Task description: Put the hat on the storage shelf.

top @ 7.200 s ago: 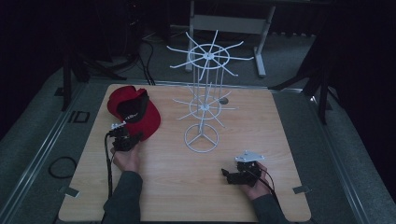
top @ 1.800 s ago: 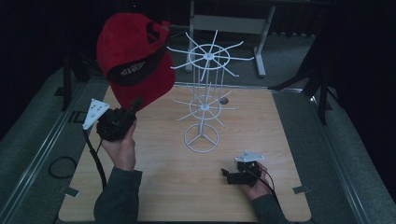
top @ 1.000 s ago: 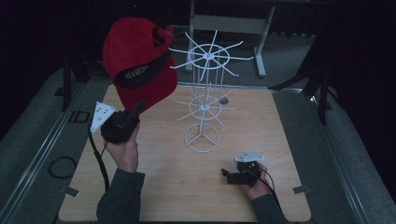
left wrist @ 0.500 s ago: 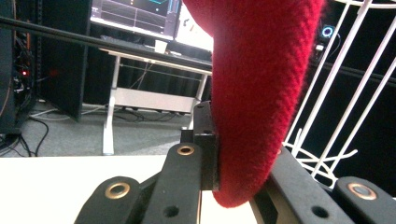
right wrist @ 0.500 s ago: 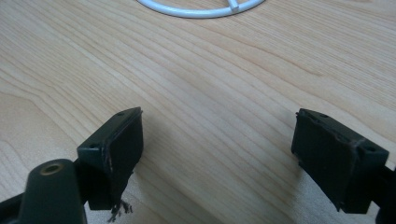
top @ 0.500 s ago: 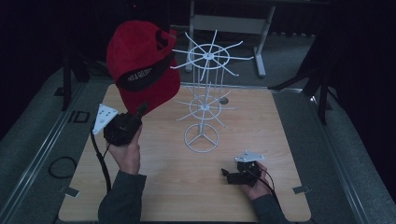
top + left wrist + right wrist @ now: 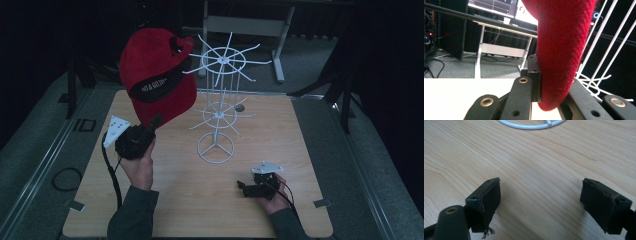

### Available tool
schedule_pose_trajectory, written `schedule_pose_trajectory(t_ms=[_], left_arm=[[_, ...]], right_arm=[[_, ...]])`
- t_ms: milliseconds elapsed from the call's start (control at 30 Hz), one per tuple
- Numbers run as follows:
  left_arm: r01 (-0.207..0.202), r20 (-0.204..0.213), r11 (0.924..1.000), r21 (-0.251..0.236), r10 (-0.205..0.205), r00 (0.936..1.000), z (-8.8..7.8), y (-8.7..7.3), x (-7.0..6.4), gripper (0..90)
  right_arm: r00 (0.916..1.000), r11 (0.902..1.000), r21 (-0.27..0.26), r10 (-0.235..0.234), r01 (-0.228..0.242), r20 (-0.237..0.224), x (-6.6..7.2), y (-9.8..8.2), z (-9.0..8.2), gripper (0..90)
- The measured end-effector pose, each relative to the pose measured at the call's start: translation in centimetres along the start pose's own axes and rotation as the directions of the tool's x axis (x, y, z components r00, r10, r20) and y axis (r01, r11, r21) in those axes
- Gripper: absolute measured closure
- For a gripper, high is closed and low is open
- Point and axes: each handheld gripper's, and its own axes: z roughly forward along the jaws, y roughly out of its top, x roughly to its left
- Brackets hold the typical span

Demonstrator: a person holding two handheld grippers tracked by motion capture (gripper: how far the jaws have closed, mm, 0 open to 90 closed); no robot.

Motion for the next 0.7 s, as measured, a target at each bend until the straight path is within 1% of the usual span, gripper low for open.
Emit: schedule_pose_trajectory(t_ms=[233, 633, 700], left_arm=[[0.021, 0.010, 0.9997, 0.015, -0.022, 0.9997, 0.0, -1.4, 0.0, 85.7], [0.050, 0.010, 0.9965, 0.067, -0.051, 0.9986, 0.6, -4.3, -0.2, 85.5], [0.048, 0.010, 0.9956, 0.080, -0.049, 0.9987, 0.7, -4.7, -0.2, 85.5]], right_arm=[[1.0000, 1.0000, 0.000, 0.000, 0.000, 0.000, 0.0, 0.0, 0.0, 16.6], [1.0000, 1.0000, 0.000, -0.002, 0.002, 0.000, 0.0, 0.0, 0.0, 16.6], [1.0000, 1.0000, 0.000, -0.002, 0.002, 0.000, 0.0, 0.0, 0.0, 16.6]])
